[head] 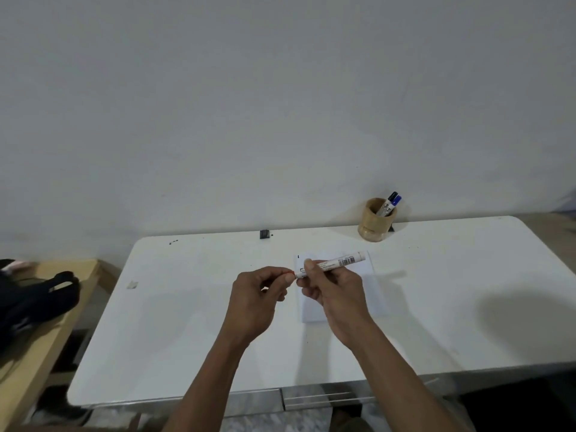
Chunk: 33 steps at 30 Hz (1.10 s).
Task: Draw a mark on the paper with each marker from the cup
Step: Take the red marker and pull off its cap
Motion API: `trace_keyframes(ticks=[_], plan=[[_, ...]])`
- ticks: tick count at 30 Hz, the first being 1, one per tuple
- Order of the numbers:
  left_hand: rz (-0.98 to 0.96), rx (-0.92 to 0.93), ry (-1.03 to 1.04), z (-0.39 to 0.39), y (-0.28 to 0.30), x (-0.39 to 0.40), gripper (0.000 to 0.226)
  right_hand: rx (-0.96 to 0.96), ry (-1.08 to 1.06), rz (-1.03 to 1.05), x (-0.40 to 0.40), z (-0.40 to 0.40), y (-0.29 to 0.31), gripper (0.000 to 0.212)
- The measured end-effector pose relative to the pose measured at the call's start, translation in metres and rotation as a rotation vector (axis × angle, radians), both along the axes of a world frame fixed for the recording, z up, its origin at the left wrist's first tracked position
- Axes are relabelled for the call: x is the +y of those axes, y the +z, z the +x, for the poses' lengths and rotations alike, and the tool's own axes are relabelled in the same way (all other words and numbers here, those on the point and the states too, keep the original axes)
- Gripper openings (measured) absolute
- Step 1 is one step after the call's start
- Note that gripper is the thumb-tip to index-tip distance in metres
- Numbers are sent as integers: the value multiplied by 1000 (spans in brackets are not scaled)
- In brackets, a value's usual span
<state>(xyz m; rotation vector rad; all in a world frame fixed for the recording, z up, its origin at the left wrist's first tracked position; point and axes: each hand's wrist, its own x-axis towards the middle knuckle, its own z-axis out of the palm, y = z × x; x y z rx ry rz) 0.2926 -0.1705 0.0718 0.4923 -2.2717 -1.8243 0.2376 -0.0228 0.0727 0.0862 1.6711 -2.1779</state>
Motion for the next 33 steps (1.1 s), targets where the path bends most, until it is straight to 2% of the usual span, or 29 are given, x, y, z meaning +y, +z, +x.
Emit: trace_keyframes(ticks=[9,13,15,19,21,26,33], plan=[[81,-83,-91,-15,-13,4,17,43,13,39,17,-12,-18,16],[151,-196,-42,-31,-30,-9,18,3,-120,-34,36,-47,-26,8],[44,-259,0,-41,-39,-18,14,32,-133,8,46,-67,-30,8],[-311,-331,144,-84,-57,-28,10,33,-86,77,47,-99,-46,12],[-399,-349,188,-111,-73,-35,8,17,-77,96,42,-110,-57,15],[-524,-474,210,-160,-112,-56,13,-59,-53,94,32,-127,-83,12],[-574,-571,160,-180,-134,-62,14,-121,1,122,23,-147,-102,11]])
